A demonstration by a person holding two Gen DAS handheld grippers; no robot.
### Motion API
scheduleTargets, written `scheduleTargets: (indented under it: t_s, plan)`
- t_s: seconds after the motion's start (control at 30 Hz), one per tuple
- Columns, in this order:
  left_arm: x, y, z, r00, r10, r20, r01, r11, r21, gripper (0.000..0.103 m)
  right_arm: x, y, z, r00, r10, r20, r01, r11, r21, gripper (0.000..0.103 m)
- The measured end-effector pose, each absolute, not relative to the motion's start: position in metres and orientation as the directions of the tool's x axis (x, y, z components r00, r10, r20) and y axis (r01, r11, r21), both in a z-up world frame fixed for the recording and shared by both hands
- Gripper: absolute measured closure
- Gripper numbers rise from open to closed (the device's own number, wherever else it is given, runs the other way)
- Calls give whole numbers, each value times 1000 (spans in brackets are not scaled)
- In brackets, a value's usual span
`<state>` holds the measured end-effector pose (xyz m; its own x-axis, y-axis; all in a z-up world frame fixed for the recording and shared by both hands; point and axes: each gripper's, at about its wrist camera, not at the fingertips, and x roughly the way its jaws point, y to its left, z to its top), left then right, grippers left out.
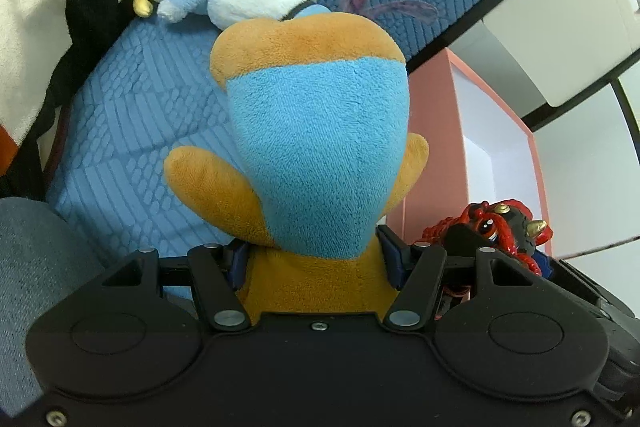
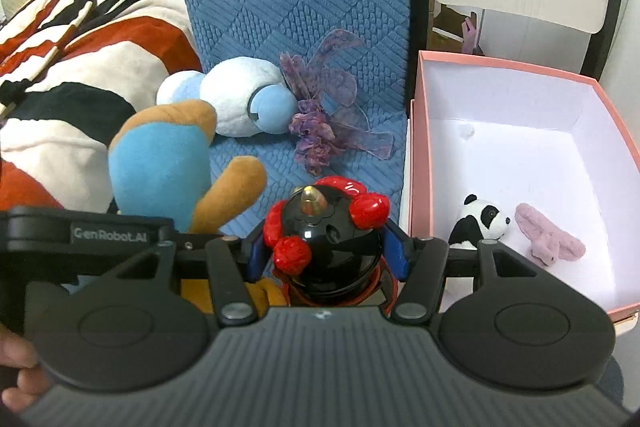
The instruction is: Organize objects
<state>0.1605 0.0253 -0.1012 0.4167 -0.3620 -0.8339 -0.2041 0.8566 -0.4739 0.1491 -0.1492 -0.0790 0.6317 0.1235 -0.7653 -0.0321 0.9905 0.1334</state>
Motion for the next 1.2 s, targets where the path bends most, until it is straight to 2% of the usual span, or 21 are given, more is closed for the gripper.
scheduleTargets:
  t_s: [0.53,1.2]
  plan:
    - [174,-7,-47,437,-402,-805,-136,855,-501,43,150,-185,-21,696,152,-702,-28,982,184,43]
    - [204,-94,47,538,-418,-732,4,870,-494,43,153,-259,42,800,138,-583,-20,979,204,43]
